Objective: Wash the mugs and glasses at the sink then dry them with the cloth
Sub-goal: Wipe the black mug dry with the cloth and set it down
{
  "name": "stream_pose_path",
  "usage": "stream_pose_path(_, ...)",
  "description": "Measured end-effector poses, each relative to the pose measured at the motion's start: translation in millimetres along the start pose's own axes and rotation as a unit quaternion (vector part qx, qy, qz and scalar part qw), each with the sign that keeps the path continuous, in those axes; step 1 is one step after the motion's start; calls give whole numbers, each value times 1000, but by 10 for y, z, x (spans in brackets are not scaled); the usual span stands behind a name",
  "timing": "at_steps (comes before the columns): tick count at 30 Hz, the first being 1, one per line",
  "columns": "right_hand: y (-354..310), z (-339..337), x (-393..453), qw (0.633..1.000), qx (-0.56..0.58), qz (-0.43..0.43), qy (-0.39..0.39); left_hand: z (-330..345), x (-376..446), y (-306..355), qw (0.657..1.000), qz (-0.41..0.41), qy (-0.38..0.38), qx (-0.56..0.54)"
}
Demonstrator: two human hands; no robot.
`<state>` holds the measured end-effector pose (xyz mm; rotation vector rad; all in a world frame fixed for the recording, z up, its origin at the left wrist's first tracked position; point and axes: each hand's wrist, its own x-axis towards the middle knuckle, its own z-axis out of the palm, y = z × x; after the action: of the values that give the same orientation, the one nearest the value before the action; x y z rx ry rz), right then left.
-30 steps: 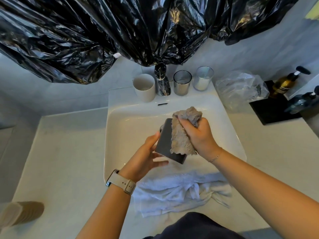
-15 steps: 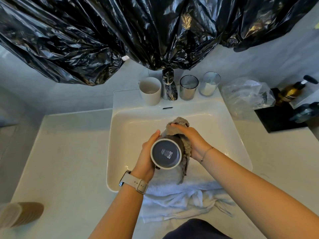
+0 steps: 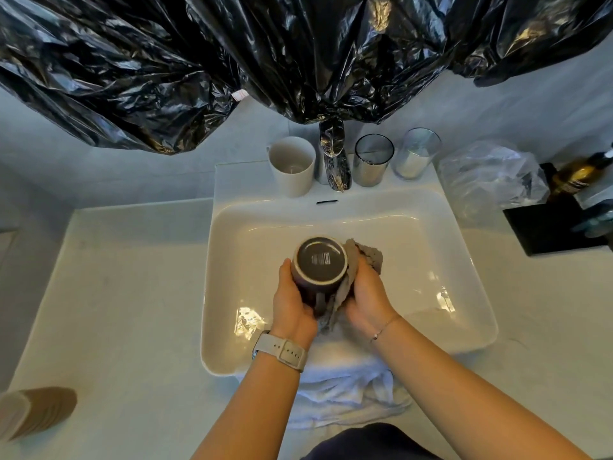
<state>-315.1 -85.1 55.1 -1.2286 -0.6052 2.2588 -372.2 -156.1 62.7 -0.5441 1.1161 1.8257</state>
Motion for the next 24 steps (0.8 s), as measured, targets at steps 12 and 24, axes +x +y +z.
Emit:
stream_pose_path(12, -315, -299, -299, 913, -321, -203, -147, -92, -156, 294, 972, 152, -69, 164)
stream_pose_path(24, -479, 95, -427, 975, -215, 49, -36, 33, -599, -158, 796, 449, -43, 403)
